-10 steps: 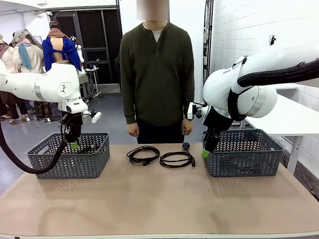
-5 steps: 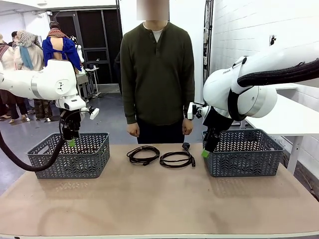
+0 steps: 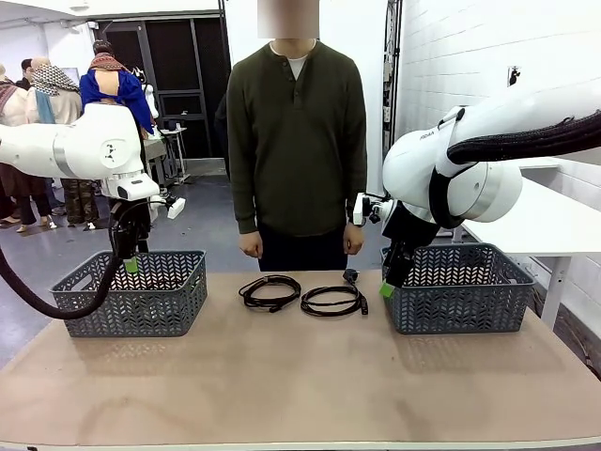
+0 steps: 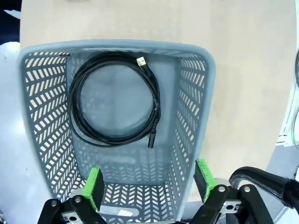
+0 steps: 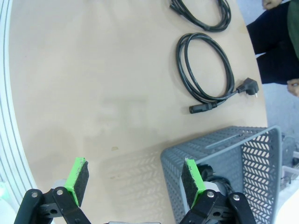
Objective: Organize the cables according to human instructions.
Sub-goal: Pick up a bundle of cables and place it in the basket indicated by the human.
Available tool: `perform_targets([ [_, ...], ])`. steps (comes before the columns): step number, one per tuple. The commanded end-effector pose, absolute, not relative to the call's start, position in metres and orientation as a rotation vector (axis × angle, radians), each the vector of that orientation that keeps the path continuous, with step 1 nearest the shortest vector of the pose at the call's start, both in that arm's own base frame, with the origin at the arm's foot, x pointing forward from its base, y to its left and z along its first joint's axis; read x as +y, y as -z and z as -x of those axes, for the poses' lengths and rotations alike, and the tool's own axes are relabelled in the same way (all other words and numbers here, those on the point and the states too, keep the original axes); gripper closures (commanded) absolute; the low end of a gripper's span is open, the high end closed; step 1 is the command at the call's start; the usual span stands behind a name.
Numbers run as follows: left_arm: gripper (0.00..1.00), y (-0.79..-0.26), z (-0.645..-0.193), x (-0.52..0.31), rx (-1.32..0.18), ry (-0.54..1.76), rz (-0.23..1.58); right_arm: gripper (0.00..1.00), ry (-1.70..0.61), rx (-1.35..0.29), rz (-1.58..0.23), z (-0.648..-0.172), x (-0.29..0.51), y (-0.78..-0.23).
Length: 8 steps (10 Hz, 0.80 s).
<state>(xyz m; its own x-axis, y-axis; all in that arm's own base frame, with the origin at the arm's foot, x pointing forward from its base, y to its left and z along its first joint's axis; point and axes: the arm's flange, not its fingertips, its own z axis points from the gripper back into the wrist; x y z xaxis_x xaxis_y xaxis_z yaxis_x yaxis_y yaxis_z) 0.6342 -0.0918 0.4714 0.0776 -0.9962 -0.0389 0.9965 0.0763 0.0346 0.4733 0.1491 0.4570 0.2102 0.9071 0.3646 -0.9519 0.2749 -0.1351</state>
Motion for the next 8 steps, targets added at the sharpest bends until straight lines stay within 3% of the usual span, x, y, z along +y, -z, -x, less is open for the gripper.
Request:
perform_targets([
  [1,0.00,-0.471,-0.638,-0.090,-0.006,1.503,-0.107,0.00,-1.293,-0.410,-0.118,-0.474,0.149,-0.457],
  [8,0.00,-0.482,-0.634,-0.101,-0.031,1.469,-0.072,0.00,-1.293,-0.410,-0.118,-0.474,0.149,-0.457],
])
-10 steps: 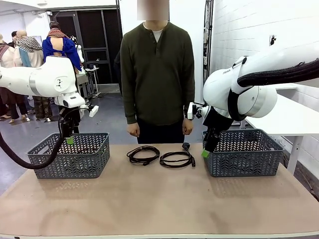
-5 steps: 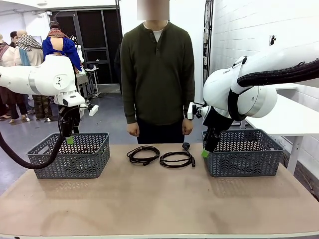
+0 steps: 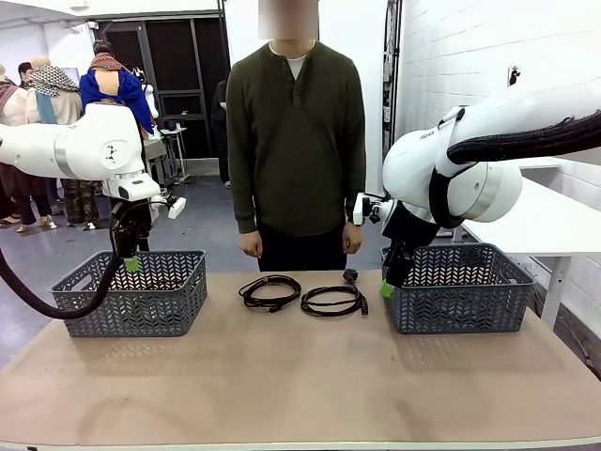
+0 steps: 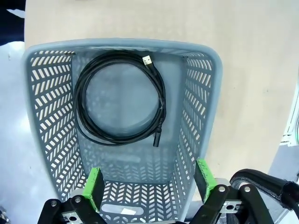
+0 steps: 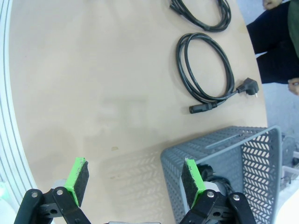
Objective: Organize the cables according to human instructions.
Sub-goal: Pick up a bundle of cables and place it in the basket indicated by the human.
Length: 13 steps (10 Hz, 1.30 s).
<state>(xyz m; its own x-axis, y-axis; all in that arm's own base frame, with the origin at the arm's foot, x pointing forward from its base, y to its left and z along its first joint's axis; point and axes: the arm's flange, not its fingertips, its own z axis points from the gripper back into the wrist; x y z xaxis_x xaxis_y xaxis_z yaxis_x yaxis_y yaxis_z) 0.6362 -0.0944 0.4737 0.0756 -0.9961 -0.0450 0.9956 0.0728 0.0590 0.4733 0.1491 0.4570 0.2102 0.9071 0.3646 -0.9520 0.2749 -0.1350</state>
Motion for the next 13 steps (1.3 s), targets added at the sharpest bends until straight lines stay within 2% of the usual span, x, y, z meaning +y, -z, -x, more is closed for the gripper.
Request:
perform_targets([
  [1,0.00,-0.489,-0.627,-0.107,-0.050,1.431,-0.060,0.00,-1.293,-0.410,-0.118,-0.474,0.149,-0.457],
  [6,0.00,-0.511,-0.563,-0.133,-0.169,1.411,0.050,0.00,-1.293,-0.410,-0.118,-0.474,0.149,-0.457],
  [8,0.00,-0.513,-0.531,-0.143,-0.256,1.471,0.067,0.00,-1.293,-0.410,-0.118,-0.474,0.149,-0.457],
  [13,0.00,-0.485,-0.477,-0.170,-0.367,1.415,0.145,0.00,-1.293,-0.410,-0.118,-0.474,0.149,-0.457],
])
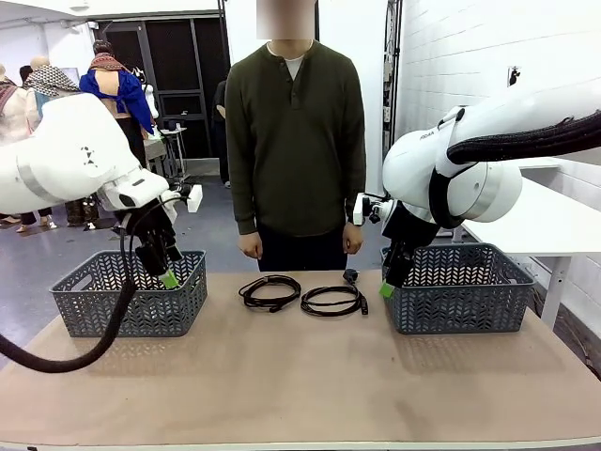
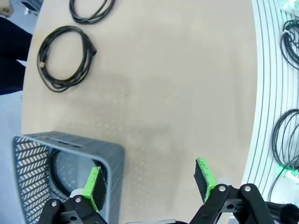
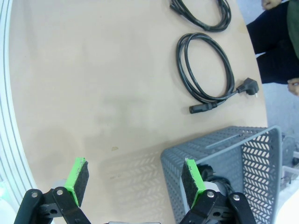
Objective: Organize the cables according to human instructions.
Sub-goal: Pick up a bundle of cables and place it in the basket indicated by the human.
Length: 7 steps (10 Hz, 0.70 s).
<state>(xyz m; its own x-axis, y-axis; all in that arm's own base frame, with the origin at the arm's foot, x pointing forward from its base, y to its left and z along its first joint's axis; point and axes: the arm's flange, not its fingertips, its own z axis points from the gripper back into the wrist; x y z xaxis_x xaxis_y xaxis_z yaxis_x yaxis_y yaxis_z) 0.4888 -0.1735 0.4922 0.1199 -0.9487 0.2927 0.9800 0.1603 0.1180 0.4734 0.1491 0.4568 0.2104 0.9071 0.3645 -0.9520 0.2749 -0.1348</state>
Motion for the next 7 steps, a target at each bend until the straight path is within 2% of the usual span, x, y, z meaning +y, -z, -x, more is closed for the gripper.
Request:
perform_targets([
  [1,0.00,-0.4816,-0.4724,-0.1710,-0.369,1.404,0.160,0.00,-1.293,-0.410,-0.118,-0.4738,0.1487,-0.4569],
  [7,0.00,-0.4738,-0.4722,-0.1792,-0.337,1.387,0.171,0.00,-1.293,-0.410,-0.118,-0.4738,0.1487,-0.4569],
])
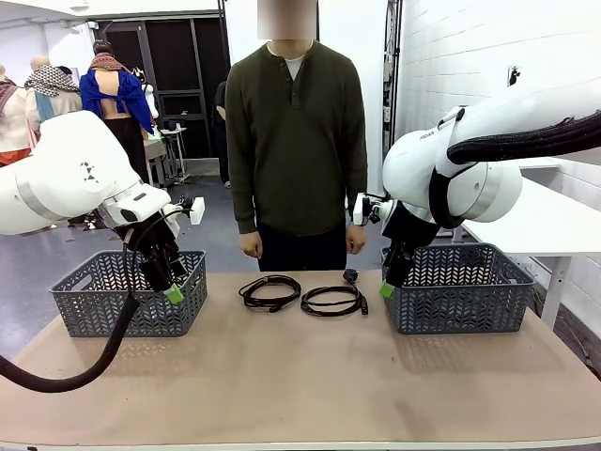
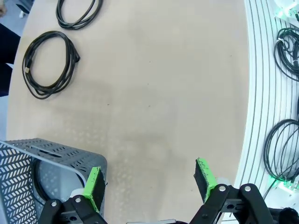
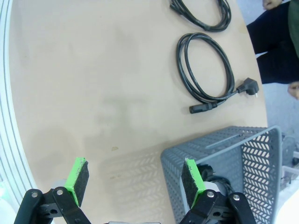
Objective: Organize the cables according to human instructions.
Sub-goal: Pick up a bundle of cables and place it in the basket indicated by the human.
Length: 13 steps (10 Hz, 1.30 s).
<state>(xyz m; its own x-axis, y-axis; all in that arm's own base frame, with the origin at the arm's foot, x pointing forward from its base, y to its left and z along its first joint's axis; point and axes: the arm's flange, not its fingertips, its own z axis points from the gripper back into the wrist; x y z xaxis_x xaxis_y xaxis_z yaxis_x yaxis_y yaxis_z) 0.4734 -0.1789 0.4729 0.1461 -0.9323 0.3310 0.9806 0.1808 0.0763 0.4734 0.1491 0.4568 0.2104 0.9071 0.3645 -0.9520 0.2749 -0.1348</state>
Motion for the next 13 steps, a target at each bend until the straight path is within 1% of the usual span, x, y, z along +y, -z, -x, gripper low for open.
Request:
perform_targets([
  [1,0.00,-0.4738,-0.4722,-0.1792,-0.337,1.387,0.171,0.00,-1.293,-0.410,-0.118,-0.4738,0.1487,-0.4569],
  [13,0.00,-0.4738,-0.4722,-0.1792,-0.337,1.387,0.171,0.00,-1.293,-0.410,-0.118,-0.4738,0.1487,-0.4569],
])
